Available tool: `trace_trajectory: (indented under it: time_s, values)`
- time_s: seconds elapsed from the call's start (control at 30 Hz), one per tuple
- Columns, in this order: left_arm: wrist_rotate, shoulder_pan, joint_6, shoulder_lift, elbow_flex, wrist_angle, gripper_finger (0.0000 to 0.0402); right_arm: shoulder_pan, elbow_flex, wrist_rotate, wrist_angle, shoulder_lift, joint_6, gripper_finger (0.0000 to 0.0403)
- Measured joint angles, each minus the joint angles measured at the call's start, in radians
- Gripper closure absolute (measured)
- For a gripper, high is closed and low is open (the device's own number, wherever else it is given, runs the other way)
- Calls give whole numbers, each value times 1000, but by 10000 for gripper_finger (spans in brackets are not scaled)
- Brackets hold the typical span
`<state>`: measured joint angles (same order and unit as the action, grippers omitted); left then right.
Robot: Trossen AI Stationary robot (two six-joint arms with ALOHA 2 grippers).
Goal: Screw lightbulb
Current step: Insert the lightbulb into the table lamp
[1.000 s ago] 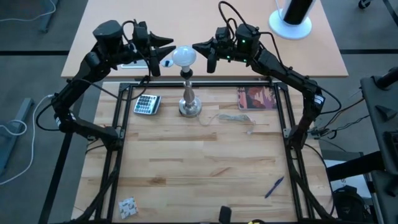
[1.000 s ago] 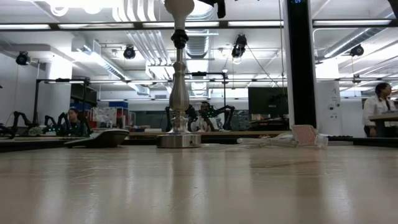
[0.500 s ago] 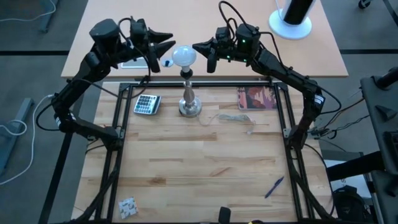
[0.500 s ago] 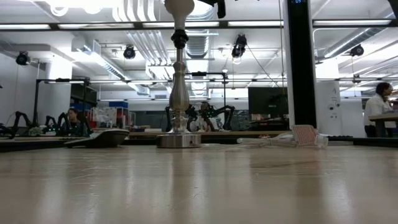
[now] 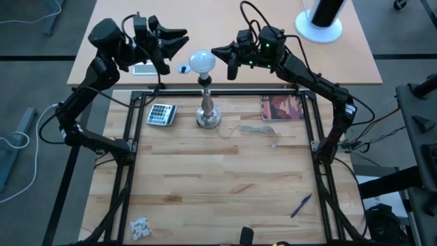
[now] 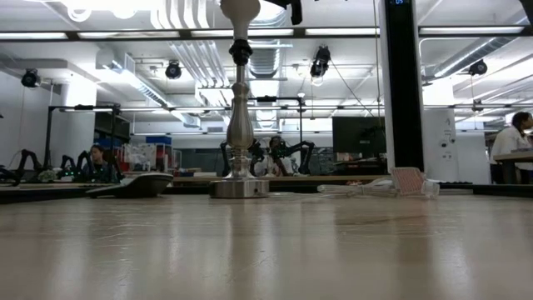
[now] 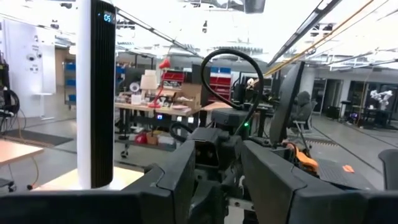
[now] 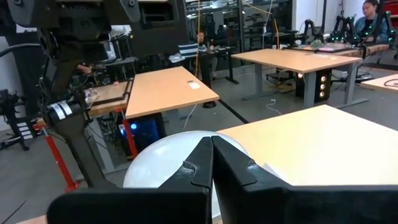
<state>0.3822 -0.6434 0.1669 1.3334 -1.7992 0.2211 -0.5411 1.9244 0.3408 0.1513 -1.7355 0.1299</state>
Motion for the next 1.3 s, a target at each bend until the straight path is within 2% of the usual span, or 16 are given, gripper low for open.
trace_trajectory:
  time_s: [0.5,0.7,0.93,1.07,1.3]
  values:
    - [-10,0,-54,2,1,14,298,0,0,0,0,0,-19,403]
    - [-166,0,-127,2,2,8,288,0,0,0,1,0,-30,403]
    - [-181,1,-214,2,2,90,272,0,0,0,17,0,-37,403]
    - [-248,0,-255,23,2,161,267,0,0,0,17,1,-37,403]
    - [-242,1,-283,64,3,173,261,0,0,0,17,1,-36,403]
